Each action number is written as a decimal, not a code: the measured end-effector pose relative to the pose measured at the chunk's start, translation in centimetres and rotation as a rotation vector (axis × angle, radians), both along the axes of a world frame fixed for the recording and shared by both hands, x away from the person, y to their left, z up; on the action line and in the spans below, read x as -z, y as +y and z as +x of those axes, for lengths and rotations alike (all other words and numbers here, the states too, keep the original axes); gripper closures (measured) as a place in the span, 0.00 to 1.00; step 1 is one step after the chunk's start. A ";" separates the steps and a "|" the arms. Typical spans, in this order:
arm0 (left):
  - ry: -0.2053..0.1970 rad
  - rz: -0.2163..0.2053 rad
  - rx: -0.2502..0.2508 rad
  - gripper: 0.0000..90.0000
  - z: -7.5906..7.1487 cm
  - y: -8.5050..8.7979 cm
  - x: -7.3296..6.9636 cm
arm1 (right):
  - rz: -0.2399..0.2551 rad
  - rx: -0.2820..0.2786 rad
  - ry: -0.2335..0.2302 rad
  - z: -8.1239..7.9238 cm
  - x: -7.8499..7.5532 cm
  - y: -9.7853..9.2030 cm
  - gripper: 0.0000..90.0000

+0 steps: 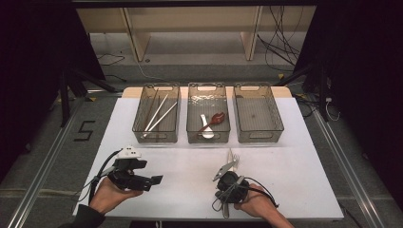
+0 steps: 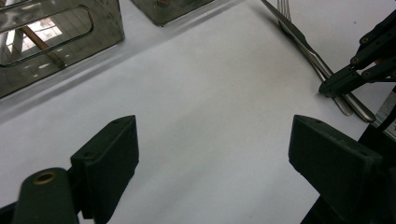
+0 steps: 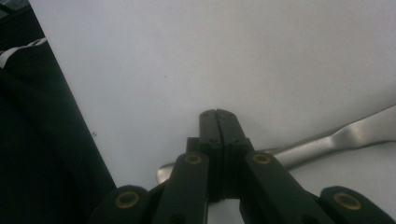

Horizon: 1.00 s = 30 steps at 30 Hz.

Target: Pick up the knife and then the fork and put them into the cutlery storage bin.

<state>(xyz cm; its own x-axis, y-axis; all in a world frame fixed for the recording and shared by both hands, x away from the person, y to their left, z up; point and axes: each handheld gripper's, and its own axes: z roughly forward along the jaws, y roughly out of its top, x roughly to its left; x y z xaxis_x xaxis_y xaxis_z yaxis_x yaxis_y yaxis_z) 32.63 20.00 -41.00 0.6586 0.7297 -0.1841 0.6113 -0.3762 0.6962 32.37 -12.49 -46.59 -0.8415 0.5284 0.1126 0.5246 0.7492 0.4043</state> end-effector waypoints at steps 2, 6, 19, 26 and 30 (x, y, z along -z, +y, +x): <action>-0.001 -0.002 -0.001 0.17 0.0 0.0 0.0 | -0.005 -0.002 0.012 0.0 -0.1 -0.3 1.00; -0.002 -0.002 -0.005 0.17 0.0 0.1 -0.1 | -0.045 -0.005 0.014 -0.2 -0.3 -1.3 1.00; -0.008 -0.005 -0.018 0.17 -0.1 0.1 -0.1 | -0.146 0.012 0.016 0.1 -0.7 -4.3 1.00; -0.009 -0.003 -0.019 0.17 0.0 0.2 -0.1 | -0.186 0.056 -0.001 0.5 -0.9 -6.2 1.00; -0.007 -0.012 -0.017 0.17 -0.1 -0.1 -0.2 | -0.194 0.093 -0.005 1.0 -0.9 -7.6 1.00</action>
